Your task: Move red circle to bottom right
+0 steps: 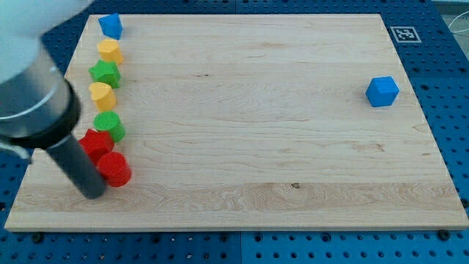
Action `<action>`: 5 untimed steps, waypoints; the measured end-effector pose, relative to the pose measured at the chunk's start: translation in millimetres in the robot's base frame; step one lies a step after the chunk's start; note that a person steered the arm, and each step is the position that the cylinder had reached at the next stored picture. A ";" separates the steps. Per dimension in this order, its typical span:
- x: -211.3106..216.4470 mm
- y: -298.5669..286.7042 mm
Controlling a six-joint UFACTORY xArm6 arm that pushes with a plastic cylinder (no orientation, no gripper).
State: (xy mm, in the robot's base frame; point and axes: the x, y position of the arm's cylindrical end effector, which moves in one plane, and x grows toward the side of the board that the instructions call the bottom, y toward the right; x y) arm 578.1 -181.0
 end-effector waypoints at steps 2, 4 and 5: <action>-0.5 5.9; -14.1 -11.4; -28.6 -2.8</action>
State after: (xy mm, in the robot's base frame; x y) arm 549.6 -183.9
